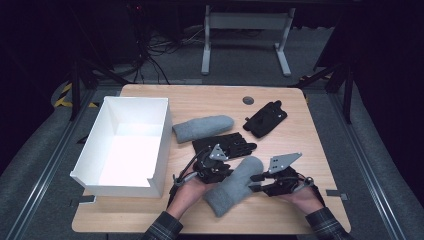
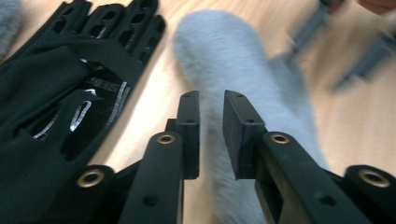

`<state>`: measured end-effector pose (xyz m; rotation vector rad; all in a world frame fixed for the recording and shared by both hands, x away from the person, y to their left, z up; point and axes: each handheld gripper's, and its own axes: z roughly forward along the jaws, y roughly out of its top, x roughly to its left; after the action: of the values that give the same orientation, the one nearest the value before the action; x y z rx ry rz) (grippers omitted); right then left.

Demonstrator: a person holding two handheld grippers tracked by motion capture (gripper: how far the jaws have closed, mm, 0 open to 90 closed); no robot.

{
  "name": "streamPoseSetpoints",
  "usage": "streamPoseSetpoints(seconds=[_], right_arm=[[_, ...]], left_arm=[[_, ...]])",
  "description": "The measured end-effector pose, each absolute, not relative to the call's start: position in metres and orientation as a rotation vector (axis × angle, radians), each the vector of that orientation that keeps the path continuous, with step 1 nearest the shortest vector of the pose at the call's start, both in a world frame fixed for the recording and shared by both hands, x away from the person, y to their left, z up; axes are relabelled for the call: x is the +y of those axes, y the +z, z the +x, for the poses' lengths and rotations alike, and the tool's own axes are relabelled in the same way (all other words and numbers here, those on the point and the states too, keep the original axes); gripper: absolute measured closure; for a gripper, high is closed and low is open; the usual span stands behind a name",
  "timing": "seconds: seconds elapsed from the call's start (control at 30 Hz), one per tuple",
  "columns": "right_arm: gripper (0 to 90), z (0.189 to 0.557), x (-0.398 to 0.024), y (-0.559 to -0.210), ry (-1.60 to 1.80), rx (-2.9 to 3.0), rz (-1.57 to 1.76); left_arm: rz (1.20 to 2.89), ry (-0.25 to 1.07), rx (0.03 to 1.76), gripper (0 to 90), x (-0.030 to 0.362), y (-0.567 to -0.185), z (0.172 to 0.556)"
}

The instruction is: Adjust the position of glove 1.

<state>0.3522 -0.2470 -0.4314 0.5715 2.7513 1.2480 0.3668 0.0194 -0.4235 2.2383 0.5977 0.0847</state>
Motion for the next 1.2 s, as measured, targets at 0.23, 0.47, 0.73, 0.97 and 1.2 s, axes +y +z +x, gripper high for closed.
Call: streamPoseSetpoints(seconds=[0.23,0.47,0.73,0.97,1.2], right_arm=[[39.9,0.366,-0.283,-0.433,1.195,2.588,0.814],[34.7,0.378,-0.308,-0.442,1.124,2.493,0.945],[32.8,0.386,-0.324,-0.449,1.051,2.43,1.046],[27.6,0.39,-0.329,-0.455,1.004,2.382,1.099],[26.6,0.392,-0.332,-0.461,0.985,2.367,1.121]], left_arm=[[2.265,0.001,0.541,84.6,0.005,-0.433,0.349],[2.353,-0.021,0.5,90.0,-0.007,-0.446,0.349],[2.394,-0.057,0.372,90.0,-0.013,-0.445,0.339],[2.331,-0.011,0.424,77.5,-0.002,-0.43,0.349],[2.3,0.084,0.484,62.3,0.01,-0.413,0.376]])
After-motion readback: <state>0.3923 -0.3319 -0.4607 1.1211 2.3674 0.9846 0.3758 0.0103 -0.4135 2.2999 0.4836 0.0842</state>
